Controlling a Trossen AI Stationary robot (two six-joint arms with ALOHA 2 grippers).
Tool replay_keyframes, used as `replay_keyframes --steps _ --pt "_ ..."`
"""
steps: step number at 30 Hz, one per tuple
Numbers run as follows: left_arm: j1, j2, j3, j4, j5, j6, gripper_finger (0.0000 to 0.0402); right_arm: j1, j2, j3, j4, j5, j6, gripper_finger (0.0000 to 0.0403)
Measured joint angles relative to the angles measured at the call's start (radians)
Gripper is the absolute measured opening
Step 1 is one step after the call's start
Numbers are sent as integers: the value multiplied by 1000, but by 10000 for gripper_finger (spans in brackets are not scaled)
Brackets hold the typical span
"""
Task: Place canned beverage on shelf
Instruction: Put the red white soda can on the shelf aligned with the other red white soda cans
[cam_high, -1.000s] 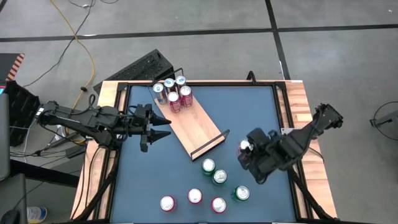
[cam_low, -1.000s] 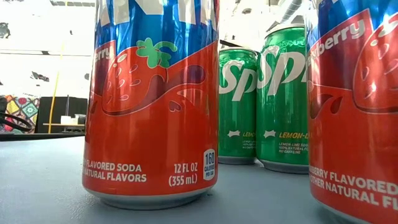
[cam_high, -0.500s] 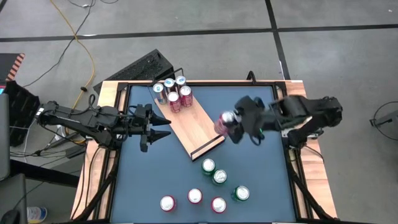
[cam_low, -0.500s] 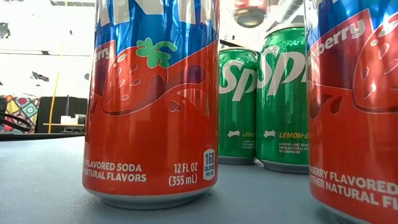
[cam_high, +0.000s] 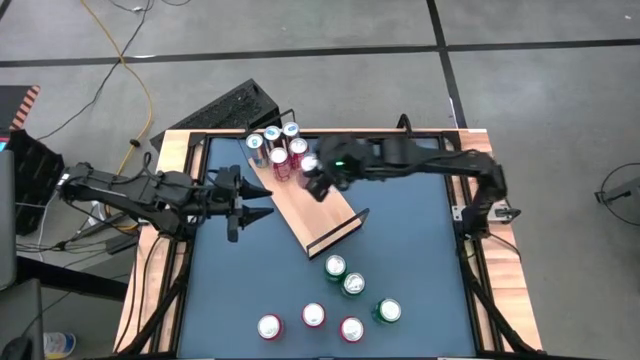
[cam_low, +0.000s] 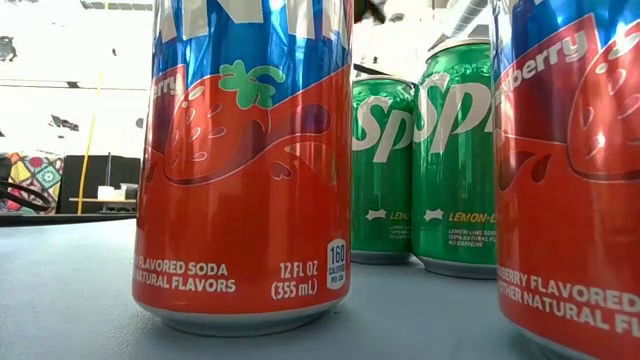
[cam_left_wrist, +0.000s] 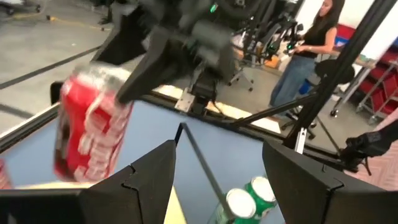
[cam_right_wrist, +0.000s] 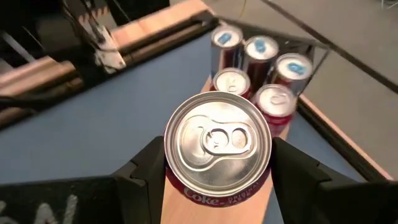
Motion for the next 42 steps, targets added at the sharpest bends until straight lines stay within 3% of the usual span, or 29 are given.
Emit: replay_keyframes --steps 11,17,42 --pt "0 -125 0 -153 -131 -63 227 -43 219 -1 174 -34 -24 214" --pt "0 -149 0 -181 -161 -69 227 -41 282 1 254 16 -24 215" --pt "0 -115 -1 -214 -152 -76 227 -21 331 0 271 -11 -47 223"
